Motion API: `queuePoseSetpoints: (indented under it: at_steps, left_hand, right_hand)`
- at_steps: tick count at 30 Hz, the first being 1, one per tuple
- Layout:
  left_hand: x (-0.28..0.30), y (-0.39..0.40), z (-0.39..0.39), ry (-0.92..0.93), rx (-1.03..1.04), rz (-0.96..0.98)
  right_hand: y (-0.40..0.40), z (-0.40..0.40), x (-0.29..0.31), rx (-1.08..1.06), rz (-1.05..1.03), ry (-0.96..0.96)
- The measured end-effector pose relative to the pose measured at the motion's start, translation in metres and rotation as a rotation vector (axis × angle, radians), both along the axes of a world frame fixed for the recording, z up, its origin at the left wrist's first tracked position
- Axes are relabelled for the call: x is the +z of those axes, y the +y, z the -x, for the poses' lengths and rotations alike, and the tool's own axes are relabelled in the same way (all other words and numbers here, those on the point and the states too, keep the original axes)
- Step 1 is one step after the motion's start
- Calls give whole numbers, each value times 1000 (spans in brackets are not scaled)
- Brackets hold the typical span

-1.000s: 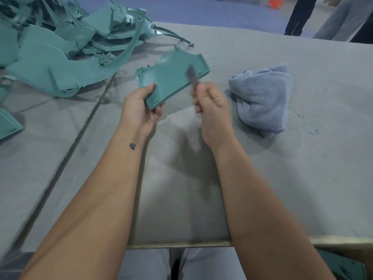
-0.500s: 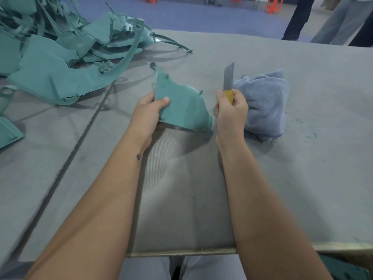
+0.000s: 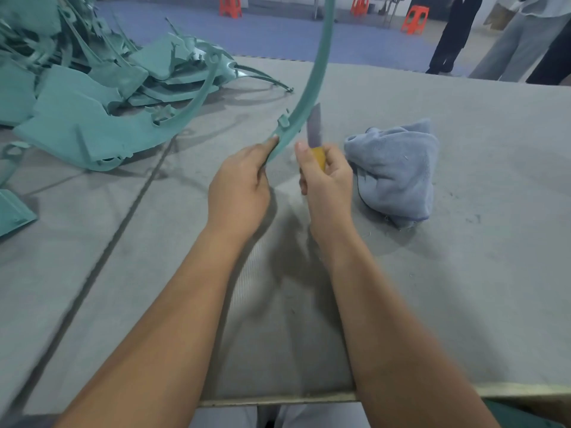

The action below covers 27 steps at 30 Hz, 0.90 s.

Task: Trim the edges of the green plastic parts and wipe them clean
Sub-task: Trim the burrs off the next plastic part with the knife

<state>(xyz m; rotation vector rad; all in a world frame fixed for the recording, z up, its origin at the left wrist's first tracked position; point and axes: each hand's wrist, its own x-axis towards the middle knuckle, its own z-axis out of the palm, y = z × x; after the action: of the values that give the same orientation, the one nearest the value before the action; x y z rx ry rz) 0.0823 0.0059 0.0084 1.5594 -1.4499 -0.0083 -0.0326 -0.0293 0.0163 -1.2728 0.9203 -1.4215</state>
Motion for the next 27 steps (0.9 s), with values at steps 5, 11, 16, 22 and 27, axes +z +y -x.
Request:
queuePoseSetpoints:
  at_steps: [5,11,16,22,27]
  left_hand:
    - [0,1,-12,-82,175,-36]
    - [2,3,-19,-97,432,-35]
    - [1,2,-24,121,460,-32]
    - [4,3,-25,195,411,123]
    - [4,0,-26,235,311,248]
  right_hand:
    - [-8,11,1,-424,64,30]
    - [-6,19,0,-550,492,640]
    - [-2,14,-7,-380,597,966]
    - [-7,11,-13,-421,674,1111]
    - [-10,12,-13,-290,662,1109]
